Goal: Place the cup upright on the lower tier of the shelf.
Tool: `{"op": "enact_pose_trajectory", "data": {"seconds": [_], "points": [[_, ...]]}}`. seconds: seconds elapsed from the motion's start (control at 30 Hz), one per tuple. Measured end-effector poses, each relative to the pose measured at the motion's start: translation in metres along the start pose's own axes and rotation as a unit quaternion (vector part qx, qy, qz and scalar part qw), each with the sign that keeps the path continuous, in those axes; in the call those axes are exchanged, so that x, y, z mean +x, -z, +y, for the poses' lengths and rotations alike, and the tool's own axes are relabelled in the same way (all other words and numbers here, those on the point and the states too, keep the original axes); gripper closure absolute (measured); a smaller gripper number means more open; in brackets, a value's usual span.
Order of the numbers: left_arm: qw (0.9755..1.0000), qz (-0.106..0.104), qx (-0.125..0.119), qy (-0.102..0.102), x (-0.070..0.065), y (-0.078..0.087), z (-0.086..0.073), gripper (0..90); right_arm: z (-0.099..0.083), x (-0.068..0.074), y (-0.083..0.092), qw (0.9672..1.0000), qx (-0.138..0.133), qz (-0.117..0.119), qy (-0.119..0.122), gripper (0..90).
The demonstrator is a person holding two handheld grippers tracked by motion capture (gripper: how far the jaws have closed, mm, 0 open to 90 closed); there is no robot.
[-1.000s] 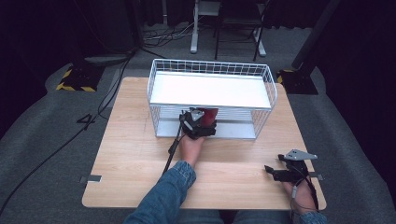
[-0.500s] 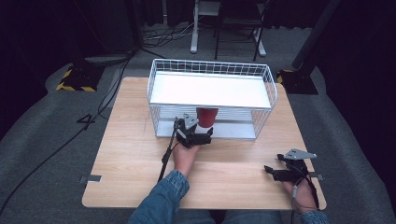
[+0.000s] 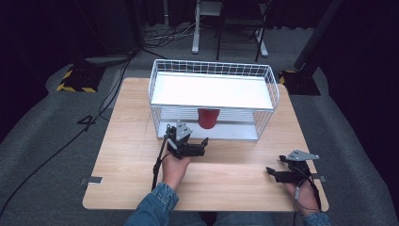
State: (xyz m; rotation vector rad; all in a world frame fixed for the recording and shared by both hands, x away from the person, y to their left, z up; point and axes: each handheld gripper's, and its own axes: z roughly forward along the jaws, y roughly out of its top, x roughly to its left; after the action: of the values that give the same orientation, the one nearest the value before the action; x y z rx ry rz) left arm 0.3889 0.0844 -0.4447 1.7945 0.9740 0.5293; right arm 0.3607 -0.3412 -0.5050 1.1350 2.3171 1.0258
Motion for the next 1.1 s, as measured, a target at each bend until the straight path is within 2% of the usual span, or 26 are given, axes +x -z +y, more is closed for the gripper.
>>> {"op": "enact_pose_trajectory", "data": {"seconds": [0.03,0.1,0.13,0.17,0.2,0.23,0.3,0.33,0.53,0.63,0.77,0.83,0.93,1.03,1.1], "points": [[1.0000,-0.003,0.000,0.001,0.002,0.010,-0.001,0.2,0.000,0.000,0.000,1.0000,0.000,0.000,0.000,18.4],[1.0000,-0.004,-0.002,0.001,0.002,0.014,-0.001,0.3,0.000,0.000,0.000,1.0000,0.000,-0.001,0.001,18.4],[0.9999,-0.008,-0.004,0.006,0.004,0.024,-0.002,0.3,0.000,0.000,0.000,1.0000,0.000,0.000,0.000,18.3],[0.9999,-0.008,-0.004,0.006,0.004,0.024,-0.002,0.3,0.000,0.000,0.000,1.0000,0.000,0.000,0.000,18.3],[0.9999,-0.006,-0.007,0.004,0.004,0.033,-0.003,0.3,0.000,0.000,0.000,1.0000,0.000,0.000,0.000,18.2],[0.9999,-0.006,-0.007,0.004,0.004,0.033,-0.003,0.3,0.000,0.000,0.000,1.0000,0.000,0.000,0.000,18.2],[0.9999,-0.004,-0.009,-0.010,0.004,0.047,-0.003,0.3,0.000,0.000,0.000,1.0000,0.000,0.000,0.000,18.2],[0.9999,-0.004,-0.009,-0.010,0.004,0.047,-0.003,0.3,0.000,0.000,0.000,1.0000,0.000,0.000,0.000,18.2],[0.9997,-0.015,-0.003,-0.017,0.010,0.074,-0.006,0.3,0.001,0.000,-0.001,1.0000,0.000,-0.001,-0.001,18.0],[0.9996,-0.022,0.002,-0.016,0.013,0.080,-0.008,0.4,0.001,0.000,-0.001,1.0000,0.000,-0.001,-0.001,18.0],[0.9995,-0.027,0.008,-0.012,0.023,0.096,-0.014,0.4,0.001,0.000,-0.001,1.0000,0.000,-0.001,-0.001,18.0],[0.9992,-0.033,0.020,-0.004,0.028,0.101,-0.017,0.4,0.001,0.000,-0.001,1.0000,0.001,-0.001,-0.002,18.0],[0.9989,-0.035,0.030,-0.004,0.034,0.105,-0.021,0.4,0.001,0.000,-0.001,1.0000,0.000,-0.001,-0.001,18.0],[0.9987,-0.041,0.031,0.001,0.041,0.113,-0.027,0.2,0.001,0.000,-0.001,1.0000,0.000,-0.001,-0.001,18.0],[0.9984,-0.041,0.039,0.005,0.047,0.118,-0.033,0.1,0.001,0.000,-0.001,1.0000,0.001,-0.001,-0.002,18.0]]}}
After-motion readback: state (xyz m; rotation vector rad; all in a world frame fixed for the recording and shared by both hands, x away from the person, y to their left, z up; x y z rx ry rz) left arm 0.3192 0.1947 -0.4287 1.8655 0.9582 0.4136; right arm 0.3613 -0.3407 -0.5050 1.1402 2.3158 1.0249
